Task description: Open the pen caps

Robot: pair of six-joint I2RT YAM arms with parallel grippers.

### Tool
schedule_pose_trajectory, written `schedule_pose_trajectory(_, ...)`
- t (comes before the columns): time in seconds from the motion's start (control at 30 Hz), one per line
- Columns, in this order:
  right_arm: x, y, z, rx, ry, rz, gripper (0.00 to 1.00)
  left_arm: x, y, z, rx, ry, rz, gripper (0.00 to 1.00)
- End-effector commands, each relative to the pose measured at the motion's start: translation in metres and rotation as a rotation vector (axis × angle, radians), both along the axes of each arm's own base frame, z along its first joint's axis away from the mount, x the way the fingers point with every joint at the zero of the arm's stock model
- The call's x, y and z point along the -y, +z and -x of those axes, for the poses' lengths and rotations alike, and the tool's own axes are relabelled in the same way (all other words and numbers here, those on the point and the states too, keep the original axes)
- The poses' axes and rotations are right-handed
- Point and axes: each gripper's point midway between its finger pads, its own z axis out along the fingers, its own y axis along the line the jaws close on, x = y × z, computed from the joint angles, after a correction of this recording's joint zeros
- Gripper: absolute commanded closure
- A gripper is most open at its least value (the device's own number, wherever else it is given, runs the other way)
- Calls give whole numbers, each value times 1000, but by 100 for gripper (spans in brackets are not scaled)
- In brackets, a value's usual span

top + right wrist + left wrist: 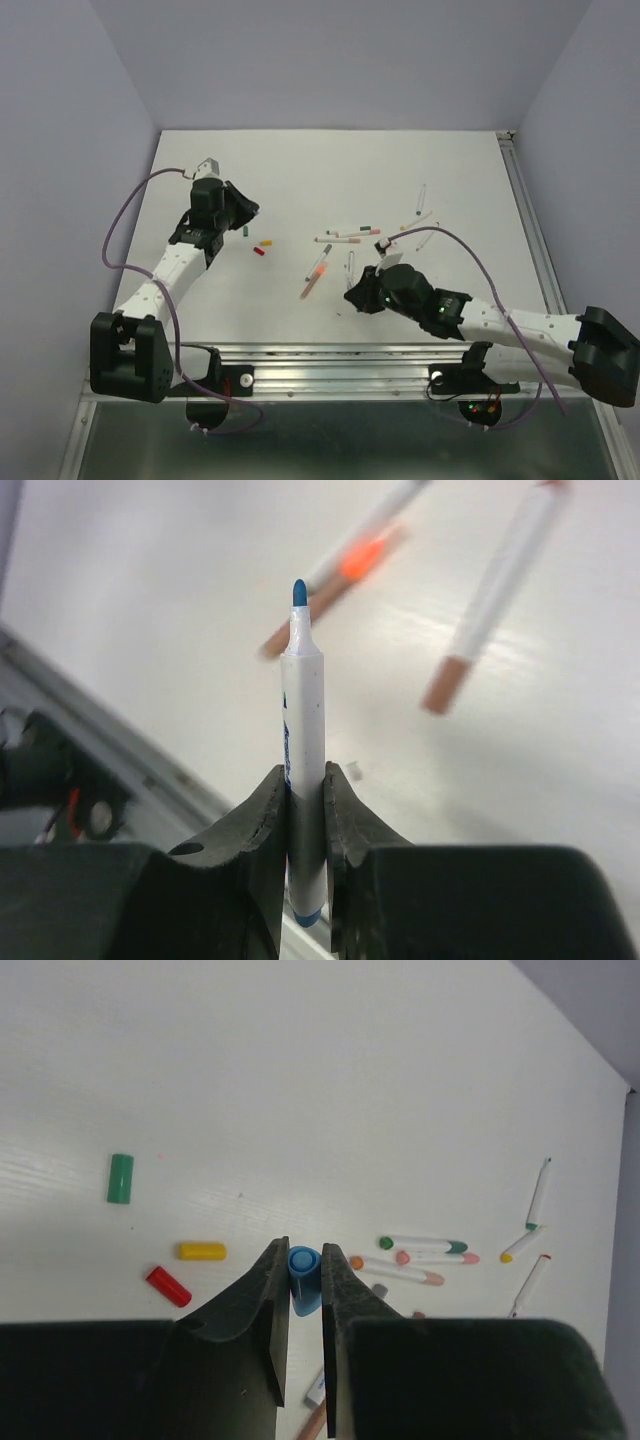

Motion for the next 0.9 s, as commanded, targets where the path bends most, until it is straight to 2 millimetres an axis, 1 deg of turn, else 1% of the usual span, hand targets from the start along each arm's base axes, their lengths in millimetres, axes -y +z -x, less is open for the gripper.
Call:
schedule_pose_trajectory(0.0,72,-16,-68,-37,-357,174,99,7,-50,31,-128,-78,-38,100)
schedule_pose_trajectory(0.07,89,-19,-84,-53,-412,198,99,9,-67,35,-171,-83,-54,100)
schedule_pose_trajectory(0.1,106,-22,-99,-56,-466,234,99,10,-73,37,-185,-89,-62,100)
schedule_pose_trajectory(0.13,113,-21,-106,-49,-496,248,99,11,-76,38,-193,-91,-69,99)
schedule_pose_trajectory(0.17,120,-26,-113,-58,-524,276,99,10,-87,42,-235,-85,-86,98)
schedule_pose_trajectory(0.2,131,-26,-123,-60,-565,287,99,14,-90,43,-240,-95,-96,98)
schedule_pose_trajectory(0.23,136,-29,-128,-69,-574,305,99,15,-93,44,-250,-100,-105,98)
schedule_pose_trajectory(0.27,138,-26,-136,-73,-586,296,99,15,-100,45,-272,-97,-119,98)
schedule_pose_trajectory(0.3,146,-28,-144,-84,-611,300,99,15,-103,45,-281,-90,-130,97)
schedule_pose_trajectory(0.33,148,-38,-147,-111,-603,321,99,16,-106,45,-291,-94,-136,95)
schedule_pose_trajectory(0.37,148,-36,-154,-112,-608,315,99,15,-112,45,-311,-88,-144,94)
schedule_pose_trajectory(0.47,158,-45,-169,-123,-624,364,99,13,-121,45,-339,-82,-163,93)
schedule_pose_trajectory(0.53,160,-43,-182,-124,-632,369,97,14,-129,44,-367,-90,-175,88)
schedule_pose_trajectory(0.57,162,-48,-181,-139,-627,382,94,13,-131,44,-373,-89,-176,85)
schedule_pose_trajectory(0.6,163,-49,-184,-142,-624,387,92,14,-131,43,-376,-89,-178,82)
schedule_pose_trajectory(0.7,173,-60,-188,-166,-651,447,89,18,-131,43,-380,-106,-171,70)
schedule_pose_trajectory(0.73,176,-60,-191,-166,-665,453,88,19,-131,43,-380,-110,-170,63)
schedule_pose_trajectory(0.77,177,-62,-191,-173,-665,457,88,19,-130,43,-379,-111,-169,60)
schedule_pose_trajectory(0.8,177,-66,-193,-182,-660,466,87,21,-129,43,-377,-115,-170,54)
schedule_pose_trajectory(0.87,175,-70,-193,-195,-644,469,85,20,-129,43,-376,-115,-173,48)
